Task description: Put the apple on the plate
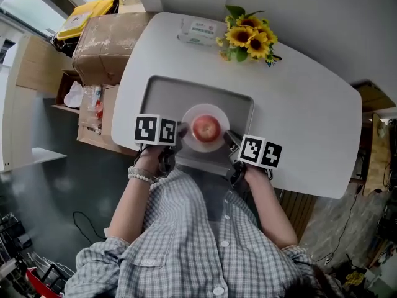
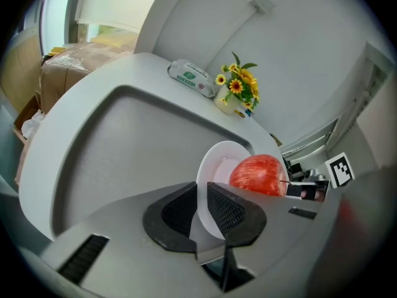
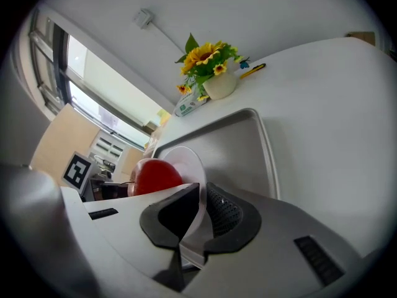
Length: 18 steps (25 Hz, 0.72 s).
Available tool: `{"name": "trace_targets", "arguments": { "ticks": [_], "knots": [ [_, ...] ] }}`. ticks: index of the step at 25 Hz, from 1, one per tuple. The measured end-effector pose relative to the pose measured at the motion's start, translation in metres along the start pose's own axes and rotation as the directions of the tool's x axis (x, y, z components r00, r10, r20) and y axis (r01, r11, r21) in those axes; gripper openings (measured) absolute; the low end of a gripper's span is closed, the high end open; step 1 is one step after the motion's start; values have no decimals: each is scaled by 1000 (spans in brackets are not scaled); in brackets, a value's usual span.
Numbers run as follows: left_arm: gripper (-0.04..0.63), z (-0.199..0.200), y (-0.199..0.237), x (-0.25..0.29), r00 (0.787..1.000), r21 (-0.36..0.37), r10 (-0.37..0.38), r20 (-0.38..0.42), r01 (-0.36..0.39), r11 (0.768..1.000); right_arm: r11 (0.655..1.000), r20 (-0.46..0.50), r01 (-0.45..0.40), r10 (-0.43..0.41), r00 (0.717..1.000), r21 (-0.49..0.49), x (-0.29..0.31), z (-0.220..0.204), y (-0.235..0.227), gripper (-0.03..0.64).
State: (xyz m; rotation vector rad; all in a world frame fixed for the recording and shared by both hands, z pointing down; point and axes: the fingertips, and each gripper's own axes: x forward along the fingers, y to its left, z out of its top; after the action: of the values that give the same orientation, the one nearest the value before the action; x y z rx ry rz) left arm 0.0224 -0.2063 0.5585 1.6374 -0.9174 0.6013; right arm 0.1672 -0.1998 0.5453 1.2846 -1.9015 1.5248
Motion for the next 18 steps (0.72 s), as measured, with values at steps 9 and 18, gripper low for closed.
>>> {"name": "trace_targets", "arguments": {
  "ticks": [9, 18],
  "knots": [
    [52, -1, 36, 2, 1000, -21, 16, -23, -16, 1000, 997, -65, 40, -45, 997, -69, 36, -9, 10, 49],
    [52, -3, 42, 12, 999, -20, 7, -45, -8, 1000, 992, -61, 80, -86, 994, -96, 45, -11, 4, 49]
  ]
}}
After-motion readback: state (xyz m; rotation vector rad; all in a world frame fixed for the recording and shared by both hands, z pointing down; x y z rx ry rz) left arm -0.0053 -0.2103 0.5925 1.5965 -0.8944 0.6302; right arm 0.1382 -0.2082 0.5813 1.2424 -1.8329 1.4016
